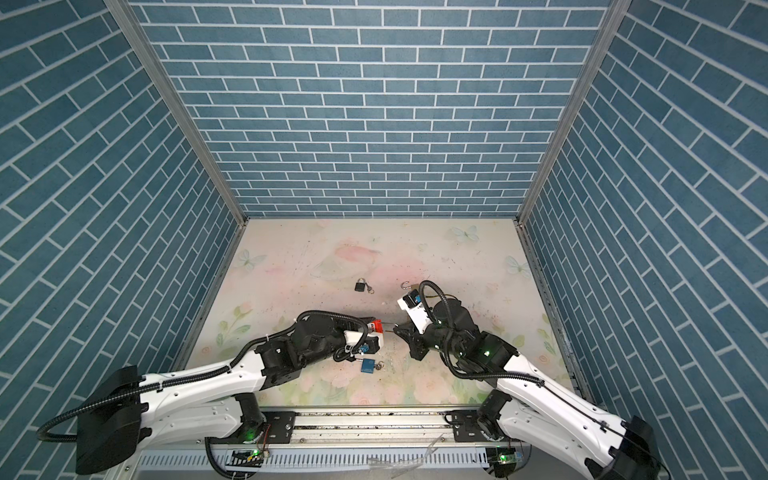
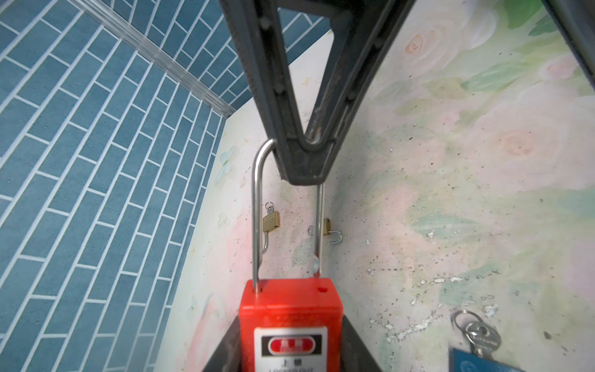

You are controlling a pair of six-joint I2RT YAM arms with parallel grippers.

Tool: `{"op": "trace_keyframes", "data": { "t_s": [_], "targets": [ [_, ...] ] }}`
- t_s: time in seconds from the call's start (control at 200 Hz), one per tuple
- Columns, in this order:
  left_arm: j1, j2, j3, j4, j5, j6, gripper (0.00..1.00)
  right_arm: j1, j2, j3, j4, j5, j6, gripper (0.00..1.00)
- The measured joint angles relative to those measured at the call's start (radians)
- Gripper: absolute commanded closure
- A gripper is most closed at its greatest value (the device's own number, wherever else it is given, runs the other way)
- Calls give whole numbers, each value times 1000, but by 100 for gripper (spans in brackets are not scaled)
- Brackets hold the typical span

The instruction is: Lock with the key

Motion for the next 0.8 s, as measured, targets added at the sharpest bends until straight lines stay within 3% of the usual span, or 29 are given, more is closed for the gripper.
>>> {"op": "trace_keyframes", "data": {
  "t_s": [0.32, 0.8],
  "targets": [
    [-13, 11, -12, 89, -112, 26, 100, -45, 53, 49, 21, -65, 39, 100],
    [-39, 12, -12, 78, -198, 15, 100, -89, 147, 49, 113, -179, 93, 100]
  ]
}}
